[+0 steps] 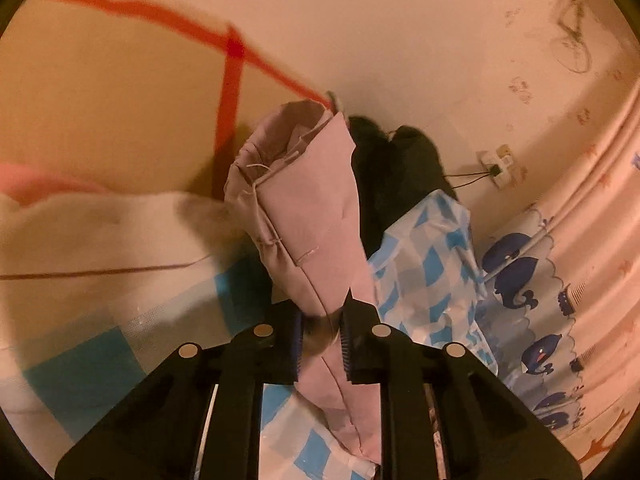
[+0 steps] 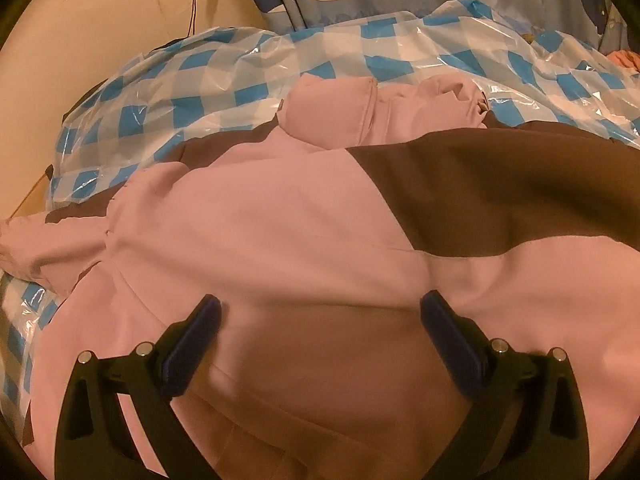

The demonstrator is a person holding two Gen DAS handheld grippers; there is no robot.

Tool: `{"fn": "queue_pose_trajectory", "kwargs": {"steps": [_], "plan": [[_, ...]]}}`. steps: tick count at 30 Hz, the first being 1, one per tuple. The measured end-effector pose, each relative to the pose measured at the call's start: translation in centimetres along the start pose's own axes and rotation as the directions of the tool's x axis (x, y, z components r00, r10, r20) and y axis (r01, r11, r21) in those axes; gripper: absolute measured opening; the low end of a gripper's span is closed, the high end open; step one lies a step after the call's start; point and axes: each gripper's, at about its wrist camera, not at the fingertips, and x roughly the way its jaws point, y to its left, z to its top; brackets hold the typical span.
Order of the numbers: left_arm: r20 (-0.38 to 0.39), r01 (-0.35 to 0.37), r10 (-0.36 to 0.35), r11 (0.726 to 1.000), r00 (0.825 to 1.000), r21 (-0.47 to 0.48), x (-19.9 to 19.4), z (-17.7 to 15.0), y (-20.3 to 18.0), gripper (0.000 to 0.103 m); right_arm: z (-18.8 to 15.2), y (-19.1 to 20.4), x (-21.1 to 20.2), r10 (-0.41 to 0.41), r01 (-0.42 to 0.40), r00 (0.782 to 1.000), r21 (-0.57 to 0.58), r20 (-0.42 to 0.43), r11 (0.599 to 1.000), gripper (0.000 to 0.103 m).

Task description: Fold large clothes

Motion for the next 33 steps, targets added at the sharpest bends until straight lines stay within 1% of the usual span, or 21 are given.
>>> {"fn": "queue_pose_trajectory", "kwargs": {"steps": [3,5,6,7,8,9,10,12,13,15,18,19,20,22,23,26,28,30,31,32,33], "plan": [[0.048,0.051,-0.054,0.997,0.997,0.066,-1.2,-0.6,-1.9,0.011,0.0,0.1,0.0,-0.003,0.003,1.000,-0.001,0.003,1.000,0.096],[0.062,0.079,-0.087,0.991,0.994,0.109,-1.9,-0.8,-3.7,0.011,-0.3,0.5,-1.8,-0.045,0.046,0.994,-0.009,0.104,0.999,0.096],[0.063,0.097,-0.106,0.987,0.992,0.130,-2.4,-0.8,-4.7,0.011,-0.5,0.7,-2.9,-0.050,0.055,0.984,-0.023,0.172,0.998,0.096],[0.064,0.120,-0.131,0.980,0.989,0.159,-2.9,-0.9,-6.2,0.011,-0.6,1.1,-3.1,-0.097,0.106,0.976,-0.037,0.193,0.994,0.096],[0.063,0.147,-0.161,0.971,0.985,0.187,-3.5,-0.9,-8.1,0.011,-0.4,1.2,-1.2,-0.111,0.115,0.990,-0.050,0.086,0.992,0.097],[0.059,0.174,-0.189,0.964,0.980,0.200,-4.1,-1.1,-9.3,0.011,-0.1,1.0,1.2,-0.115,0.112,0.992,-0.059,-0.044,0.992,0.098],[0.050,0.216,-0.232,0.952,0.971,0.217,-4.8,-1.3,-11.5,0.011,0.3,1.0,2.9,-0.142,0.131,0.979,-0.081,-0.146,0.988,0.098],[0.030,0.287,-0.305,0.923,0.952,0.256,-6.1,-2.1,-15.9,0.011,1.2,1.0,2.7,-0.134,0.120,0.976,-0.087,-0.170,0.989,0.098],[0.014,0.324,-0.341,0.906,0.940,0.272,-6.6,-2.6,-18.2,0.011,1.6,0.5,2.0,-0.087,0.075,0.979,-0.073,-0.184,0.995,0.097],[-0.036,0.408,-0.418,0.859,0.908,0.311,-7.5,-4.6,-23.8,0.011,1.7,-1.2,-0.2,0.018,-0.017,0.987,0.010,-0.162,1.000,0.097],[-0.135,0.510,-0.497,0.781,0.857,0.361,-8.1,-9.1,-31.2,0.010,1.7,-5.8,-5.3,0.174,-0.158,0.981,0.168,-0.086,0.973,0.097],[-0.173,0.539,-0.514,0.755,0.840,0.372,-7.8,-11.1,-33.6,0.010,1.6,-8.3,-7.6,0.232,-0.216,0.972,0.230,-0.046,0.949,0.097],[-0.228,0.578,-0.532,0.724,0.815,0.377,-7.4,-13.9,-36.4,0.010,1.3,-10.0,-9.2,0.277,-0.263,0.961,0.277,-0.012,0.924,0.097],[-0.310,0.623,-0.541,0.681,0.782,0.384,-6.3,-19.0,-39.9,0.010,1.0,-13.9,-12.0,0.355,-0.351,0.933,0.361,0.056,0.864,0.097],[-0.344,0.640,-0.540,0.666,0.768,0.383,-5.9,-21.0,-41.0,0.010,0.7,-16.9,-13.6,0.400,-0.406,0.911,0.408,0.105,0.818,0.097],[-0.504,0.693,-0.491,0.615,0.711,0.378,-3.0,-30.9,-44.1,0.010,0.0,-21.0,-15.5,0.426,-0.453,0.888,0.471,0.171,0.757,0.097],[-0.581,0.706,-0.439,0.596,0.685,0.382,-1.0,-36.1,-44.5,0.010,-0.5,-22.4,-15.6,0.473,-0.506,0.858,0.490,0.200,0.710,0.097],[-0.669,0.709,-0.340,0.574,0.661,0.409,1.2,-42.1,-44.2,0.010,-1.7,-23.4,-15.0,0.563,-0.599,0.788,0.518,0.249,0.610,0.097],[-0.699,0.704,-0.288,0.569,0.655,0.425,1.9,-44.7,-43.2,0.010,-2.3,-24.0,-14.3,0.610,-0.649,0.740,0.537,0.282,0.539,0.097],[-0.726,0.697,-0.228,0.561,0.648,0.446,3.0,-46.9,-42.7,0.010,-2.8,-24.4,-13.7,0.629,-0.669,0.716,0.555,0.302,0.494,0.098],[-0.737,0.689,-0.185,0.552,0.650,0.469,4.1,-48.3,-42.4,0.010,-3.3,-24.4,-13.4,0.638,-0.679,0.702,0.566,0.317,0.467,0.098]]}}
